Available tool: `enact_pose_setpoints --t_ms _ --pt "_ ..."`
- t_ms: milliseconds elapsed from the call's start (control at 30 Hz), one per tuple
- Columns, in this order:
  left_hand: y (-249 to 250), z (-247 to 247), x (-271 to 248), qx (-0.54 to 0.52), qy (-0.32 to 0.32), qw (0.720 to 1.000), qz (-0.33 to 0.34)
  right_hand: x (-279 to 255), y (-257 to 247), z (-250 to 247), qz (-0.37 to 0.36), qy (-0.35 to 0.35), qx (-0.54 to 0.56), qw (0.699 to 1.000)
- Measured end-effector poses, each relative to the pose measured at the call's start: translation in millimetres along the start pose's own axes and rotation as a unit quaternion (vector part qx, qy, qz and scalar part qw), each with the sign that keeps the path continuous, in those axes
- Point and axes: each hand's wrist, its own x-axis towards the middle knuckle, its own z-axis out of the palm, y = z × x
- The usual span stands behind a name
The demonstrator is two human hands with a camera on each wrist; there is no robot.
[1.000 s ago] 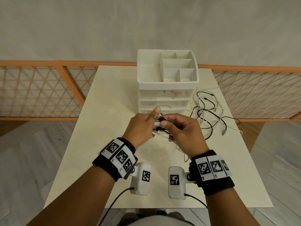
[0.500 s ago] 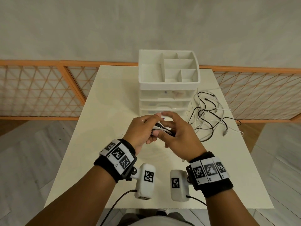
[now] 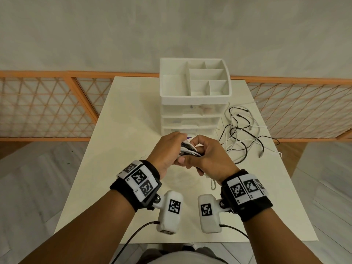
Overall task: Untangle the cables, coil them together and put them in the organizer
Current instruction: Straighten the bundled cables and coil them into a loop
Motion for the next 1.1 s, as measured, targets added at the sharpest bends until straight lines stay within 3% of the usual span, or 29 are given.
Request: enact_pose_setpoints --t_ms 133,267,500,667,967,1100 --pt "-1.8 -8.2 0.7 0.017 -0.025 0.998 -0.049 -0.3 2.0 0.9 0.010 0.000 -0.001 1.000" --pt "-2.3 -19.7 0.3 -0.095 -0.077 0.992 -0.035 -4.5 2.1 -2.5 -0.005 -0.009 0.045 0.999" --pt "-7.2 -14.9 -2.1 -0.136 -0.079 0.987 -0.024 -4.1 -2.3 -1.2 -0.020 -0.049 0.024 0.998" --pt "-7.4 -16.1 -1.6 -0.179 -0.056 0.982 -0.011 -2.7 0.2 -1.1 -0.045 -0.032 -0.029 0.998" --pt "2.4 -23.2 -0.9 0.023 -0.133 0.991 0.022 1.8 4.2 1.4 -0.044 -0.029 -0.045 0.998" --pt "-3.7 -28.1 0.0 0.054 -0.155 0.986 -0.004 -0.2 3.0 0.7 -0.051 -0.032 -0.030 0.998"
